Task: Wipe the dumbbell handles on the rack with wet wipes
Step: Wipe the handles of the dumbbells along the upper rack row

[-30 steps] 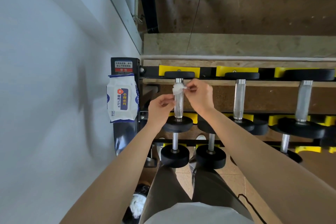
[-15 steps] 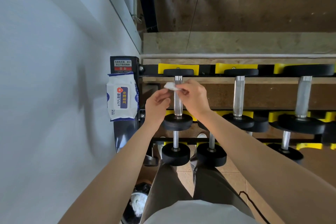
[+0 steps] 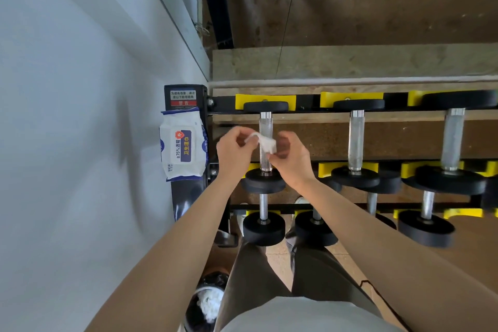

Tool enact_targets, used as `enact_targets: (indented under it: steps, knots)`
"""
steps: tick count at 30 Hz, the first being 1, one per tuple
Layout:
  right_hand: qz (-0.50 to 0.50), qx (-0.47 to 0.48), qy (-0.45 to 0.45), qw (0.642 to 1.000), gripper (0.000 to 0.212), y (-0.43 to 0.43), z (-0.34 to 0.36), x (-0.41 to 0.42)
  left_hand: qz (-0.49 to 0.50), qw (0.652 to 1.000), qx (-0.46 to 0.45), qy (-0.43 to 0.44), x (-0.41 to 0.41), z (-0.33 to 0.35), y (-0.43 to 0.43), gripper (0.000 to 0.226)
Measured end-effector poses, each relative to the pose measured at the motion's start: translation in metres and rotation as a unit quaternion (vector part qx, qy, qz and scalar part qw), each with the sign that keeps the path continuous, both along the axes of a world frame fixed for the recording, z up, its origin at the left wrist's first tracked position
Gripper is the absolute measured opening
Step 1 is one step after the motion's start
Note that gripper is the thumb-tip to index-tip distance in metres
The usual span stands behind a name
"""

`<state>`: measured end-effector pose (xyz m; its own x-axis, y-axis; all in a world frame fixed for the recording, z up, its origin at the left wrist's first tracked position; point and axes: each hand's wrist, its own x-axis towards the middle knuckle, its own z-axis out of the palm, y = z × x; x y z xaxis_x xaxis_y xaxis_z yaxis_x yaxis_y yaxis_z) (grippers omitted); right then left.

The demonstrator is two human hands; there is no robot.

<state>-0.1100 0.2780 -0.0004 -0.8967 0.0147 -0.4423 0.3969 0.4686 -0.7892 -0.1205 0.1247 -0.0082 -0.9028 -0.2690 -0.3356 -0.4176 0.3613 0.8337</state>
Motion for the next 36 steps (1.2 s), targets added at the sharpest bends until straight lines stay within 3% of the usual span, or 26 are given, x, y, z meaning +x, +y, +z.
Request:
enact_targets:
  steps: [3,8,16,21,24,29,31,34,36]
  knots:
    - [0.015,0.016,0.001,1.000,0.044,-0.003,-0.004,0.000,0.056,0.997,0.043,0.020,-0.021,0.003,-0.003,0.013]
    - [0.038,0.025,0.011,0.999,0.033,0.001,-0.008,0.000,-0.011,1.000,-0.012,-0.011,-0.009,-0.008,0.004,0.015]
    - [0.047,0.017,0.008,0.999,0.043,0.001,-0.008,0.002,-0.137,0.986,-0.078,-0.063,0.039,-0.003,-0.008,0.012]
    - [0.031,0.010,0.008,0.999,0.036,0.001,-0.007,0.005,0.031,0.999,0.008,-0.023,0.003,0.012,0.005,0.016]
    - [0.008,-0.020,0.011,1.000,0.055,0.003,-0.002,0.008,0.039,0.997,0.046,-0.037,-0.009,0.010,0.008,0.015]
    - [-0.027,-0.076,-0.011,0.997,0.091,0.005,0.005,0.005,-0.094,0.992,-0.035,-0.073,0.021,0.002,-0.002,0.010]
    - [-0.013,-0.071,-0.010,0.997,0.087,0.005,0.007,0.001,-0.126,0.989,-0.038,-0.071,0.032,0.002,-0.006,0.015]
    - [0.019,-0.051,-0.012,0.998,0.064,0.006,0.008,-0.005,-0.117,0.991,-0.022,-0.065,0.032,0.009,-0.009,0.033]
    - [0.018,-0.044,-0.027,0.999,0.050,0.009,0.008,-0.010,-0.096,0.994,-0.003,-0.055,0.025,0.012,-0.012,0.030]
